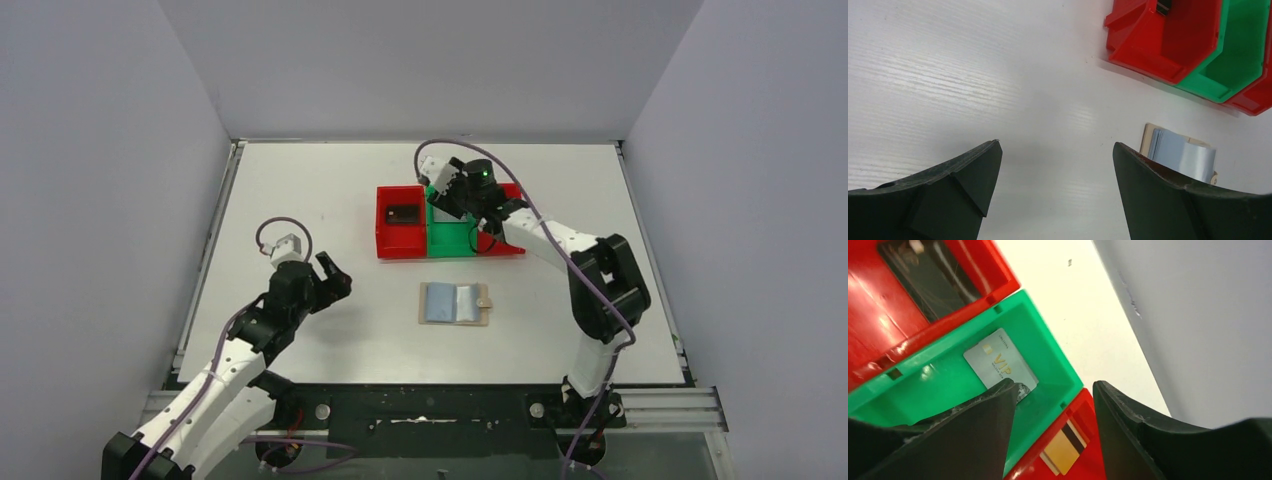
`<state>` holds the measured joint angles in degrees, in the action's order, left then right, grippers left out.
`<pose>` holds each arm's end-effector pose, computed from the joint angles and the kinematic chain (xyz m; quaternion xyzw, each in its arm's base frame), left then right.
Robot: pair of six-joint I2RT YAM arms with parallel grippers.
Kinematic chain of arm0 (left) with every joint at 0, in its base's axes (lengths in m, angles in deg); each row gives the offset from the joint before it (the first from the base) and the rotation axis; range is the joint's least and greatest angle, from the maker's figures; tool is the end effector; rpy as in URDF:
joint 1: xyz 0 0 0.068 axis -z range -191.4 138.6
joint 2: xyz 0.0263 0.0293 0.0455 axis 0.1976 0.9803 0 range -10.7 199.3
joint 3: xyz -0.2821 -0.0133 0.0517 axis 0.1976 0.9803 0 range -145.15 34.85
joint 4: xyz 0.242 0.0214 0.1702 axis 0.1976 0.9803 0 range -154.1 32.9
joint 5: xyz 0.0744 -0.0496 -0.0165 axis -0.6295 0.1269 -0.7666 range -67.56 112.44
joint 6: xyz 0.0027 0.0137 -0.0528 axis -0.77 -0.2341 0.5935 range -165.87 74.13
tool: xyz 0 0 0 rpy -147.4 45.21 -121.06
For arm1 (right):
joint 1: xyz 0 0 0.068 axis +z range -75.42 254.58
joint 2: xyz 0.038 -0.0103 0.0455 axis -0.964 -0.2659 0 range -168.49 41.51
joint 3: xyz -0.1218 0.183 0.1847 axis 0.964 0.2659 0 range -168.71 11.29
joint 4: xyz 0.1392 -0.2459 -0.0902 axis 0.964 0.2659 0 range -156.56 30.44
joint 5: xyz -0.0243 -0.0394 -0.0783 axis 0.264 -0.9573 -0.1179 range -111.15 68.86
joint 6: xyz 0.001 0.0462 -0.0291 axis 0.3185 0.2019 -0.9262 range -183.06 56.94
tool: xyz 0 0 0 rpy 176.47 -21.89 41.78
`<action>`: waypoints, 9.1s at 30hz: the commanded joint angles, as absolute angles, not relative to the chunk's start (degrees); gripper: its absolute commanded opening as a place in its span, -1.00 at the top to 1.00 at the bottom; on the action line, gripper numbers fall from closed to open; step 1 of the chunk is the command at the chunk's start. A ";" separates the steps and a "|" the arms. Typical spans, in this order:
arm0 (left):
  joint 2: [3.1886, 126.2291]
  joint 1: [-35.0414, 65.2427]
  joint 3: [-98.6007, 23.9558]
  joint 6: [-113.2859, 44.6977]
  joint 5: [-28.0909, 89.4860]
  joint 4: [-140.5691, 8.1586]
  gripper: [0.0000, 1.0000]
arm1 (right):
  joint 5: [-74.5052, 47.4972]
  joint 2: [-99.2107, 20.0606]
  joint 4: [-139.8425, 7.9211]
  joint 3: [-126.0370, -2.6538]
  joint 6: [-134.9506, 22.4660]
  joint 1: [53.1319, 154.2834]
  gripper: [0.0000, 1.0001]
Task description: Take the credit cards out of the card holder
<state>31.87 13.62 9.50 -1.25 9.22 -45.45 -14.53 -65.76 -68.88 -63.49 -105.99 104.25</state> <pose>0.1765 -0.0731 0.2115 -0.2022 0.8627 -0.1739 0.4296 0.4049 0.2356 0.2233 -0.5354 0.6803 -0.0079 0.5004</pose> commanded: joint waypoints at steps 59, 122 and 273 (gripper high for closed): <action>34.96 12.42 7.06 4.73 10.10 -52.06 -0.59 | -39.17 -55.32 -46.59 -47.51 -15.54 127.85 -0.25; 37.57 12.42 7.87 4.84 12.76 -54.53 -0.59 | -35.26 -57.66 -47.77 -48.44 -20.29 127.88 -0.43; 81.77 29.01 -8.75 9.94 29.80 -80.51 -0.22 | -4.82 -52.41 -83.70 -20.48 -4.60 105.11 0.34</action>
